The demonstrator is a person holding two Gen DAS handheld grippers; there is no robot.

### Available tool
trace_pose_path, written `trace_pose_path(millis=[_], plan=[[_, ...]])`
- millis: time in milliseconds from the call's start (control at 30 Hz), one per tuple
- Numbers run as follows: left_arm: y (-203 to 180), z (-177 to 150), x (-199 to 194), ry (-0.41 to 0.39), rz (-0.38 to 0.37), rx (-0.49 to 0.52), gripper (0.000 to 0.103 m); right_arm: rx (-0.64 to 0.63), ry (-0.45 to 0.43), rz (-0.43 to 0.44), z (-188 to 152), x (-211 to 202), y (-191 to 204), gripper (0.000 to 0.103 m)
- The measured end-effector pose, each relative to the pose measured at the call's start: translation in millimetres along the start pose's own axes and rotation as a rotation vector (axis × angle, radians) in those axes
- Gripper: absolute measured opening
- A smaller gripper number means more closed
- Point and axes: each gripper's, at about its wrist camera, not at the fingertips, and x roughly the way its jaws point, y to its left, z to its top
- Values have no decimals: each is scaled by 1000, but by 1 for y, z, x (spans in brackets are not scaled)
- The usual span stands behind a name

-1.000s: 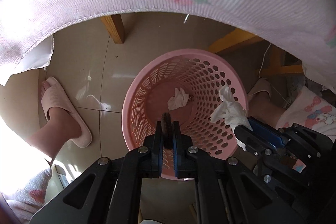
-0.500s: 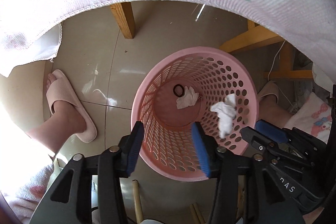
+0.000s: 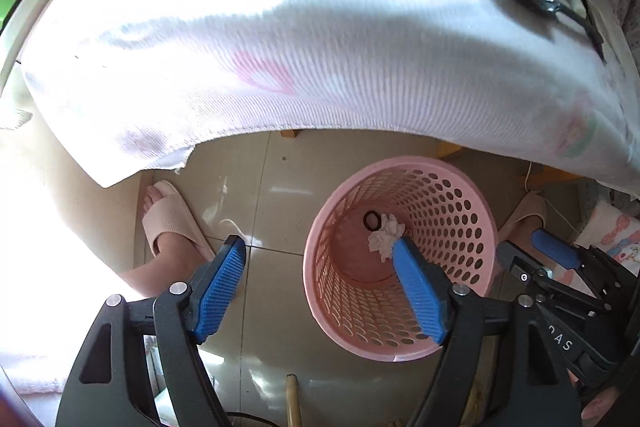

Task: Collect trash
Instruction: 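Raise both open grippers back toward the items on the chair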

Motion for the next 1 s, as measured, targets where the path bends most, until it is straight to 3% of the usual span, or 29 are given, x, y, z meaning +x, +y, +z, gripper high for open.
trace_pose_path(millis=[167,367,500,633,767,833,1000], plan=[[3,1,-23,-68,-55,14,75,-3,-97,-15,1,-31,3,59],[8,4,-47,-166,-59,-3,90,13,-225,-68,-5,-66,4,84],[12,5,-50,-199,-20,1,94,-53,-191,-9,-5,-64,13,85],[12,6,-64,-256,-12,-9,94,-54,-254,-11,-8,-71,19,85],[16,3,-83,-364,4,-13,94,-46,-408,-26,-15,-93,19,85],[17,4,-93,-432,46,-15,94,-54,-480,-46,-20,-101,19,85],[19,-2,-115,-631,112,-11,94,-138,-552,-58,-20,-114,22,86]])
